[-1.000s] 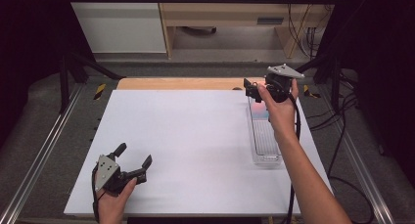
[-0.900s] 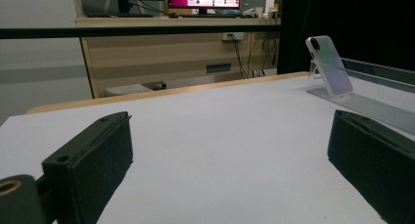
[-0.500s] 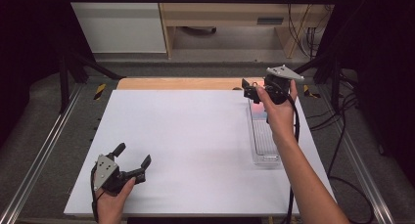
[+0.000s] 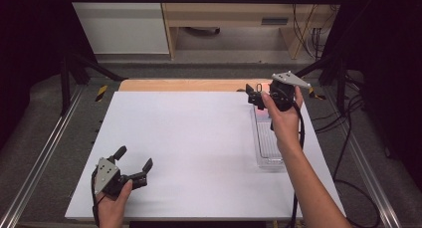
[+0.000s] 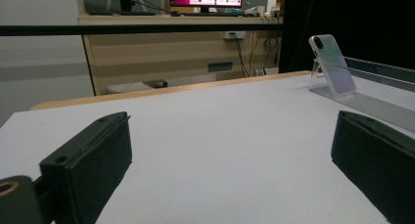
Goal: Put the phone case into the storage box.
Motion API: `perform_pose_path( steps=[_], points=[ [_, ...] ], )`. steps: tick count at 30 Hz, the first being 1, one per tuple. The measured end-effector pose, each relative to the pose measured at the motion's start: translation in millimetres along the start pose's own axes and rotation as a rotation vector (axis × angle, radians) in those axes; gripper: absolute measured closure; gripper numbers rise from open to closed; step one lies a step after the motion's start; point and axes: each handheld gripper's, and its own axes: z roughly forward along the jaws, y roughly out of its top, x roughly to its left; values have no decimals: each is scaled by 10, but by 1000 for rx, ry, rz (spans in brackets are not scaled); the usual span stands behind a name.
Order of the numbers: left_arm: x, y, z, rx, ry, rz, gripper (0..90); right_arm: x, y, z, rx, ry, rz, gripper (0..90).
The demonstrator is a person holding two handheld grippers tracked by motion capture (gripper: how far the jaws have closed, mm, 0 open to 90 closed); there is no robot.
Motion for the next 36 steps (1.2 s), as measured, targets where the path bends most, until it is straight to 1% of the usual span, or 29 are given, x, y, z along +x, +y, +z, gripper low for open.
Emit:
perform_pose_path(
  steps=[3, 11, 15, 24, 28, 36],
  points=[
    [8, -1, -1, 0, 1, -3, 12, 44, -15, -29, -11, 11, -8, 43],
    [39, 1, -19, -3, 7, -10, 12, 119, -49, -44, -11, 20, -9, 47],
    [42, 1, -20, -3, 7, -13, 11, 148, -49, -60, -22, 28, -3, 47],
    [55, 2, -25, 1, 6, -9, 11, 191, -62, -104, -31, 36, -4, 56],
    [67, 2, -30, -5, 9, -17, 11, 203, -69, -128, -32, 43, -3, 57],
    [74, 3, -36, -6, 10, -16, 10, 219, -73, -199, -39, 51, -10, 56]
  ],
)
